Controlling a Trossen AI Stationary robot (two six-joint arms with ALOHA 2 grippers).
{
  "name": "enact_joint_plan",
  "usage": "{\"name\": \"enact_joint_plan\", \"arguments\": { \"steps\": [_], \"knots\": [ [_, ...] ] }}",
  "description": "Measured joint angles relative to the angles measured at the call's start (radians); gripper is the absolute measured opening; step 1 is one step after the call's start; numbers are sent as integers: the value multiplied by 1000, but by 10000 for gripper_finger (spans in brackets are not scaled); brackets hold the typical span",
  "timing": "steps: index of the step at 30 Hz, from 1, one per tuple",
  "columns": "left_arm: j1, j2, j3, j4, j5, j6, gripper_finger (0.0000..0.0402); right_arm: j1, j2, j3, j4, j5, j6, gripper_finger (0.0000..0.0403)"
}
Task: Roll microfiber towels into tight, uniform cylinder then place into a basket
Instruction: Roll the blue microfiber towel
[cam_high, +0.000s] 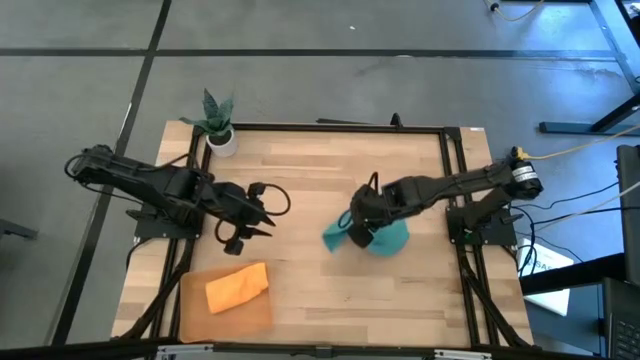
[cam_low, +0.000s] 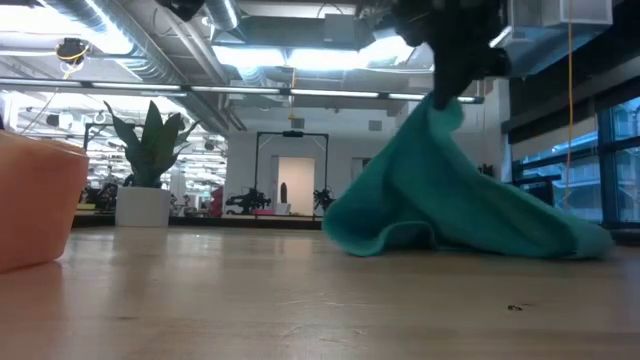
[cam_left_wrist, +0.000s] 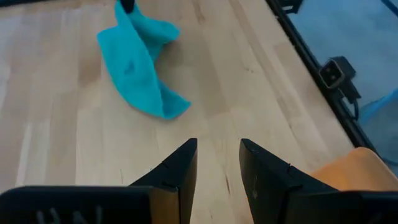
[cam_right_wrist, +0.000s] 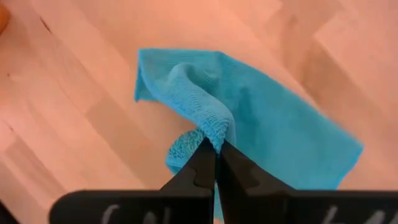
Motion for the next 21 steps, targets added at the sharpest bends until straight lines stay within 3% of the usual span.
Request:
{"name": "enact_joint_plan", "arguments": {
  "steps": [9, 17, 21],
  "knots": [
    [20, 140, 0, 119, -208, -140, 110, -89, 0, 1, 43, -8, -220, 6],
    [74, 386, 0, 413, -226, -122, 110, -122, 0, 1, 48, -10, -361, 6],
    [104, 490, 0, 483, -231, -141, 110, -122, 0, 1, 46, -21, -377, 6]
  ]
}}
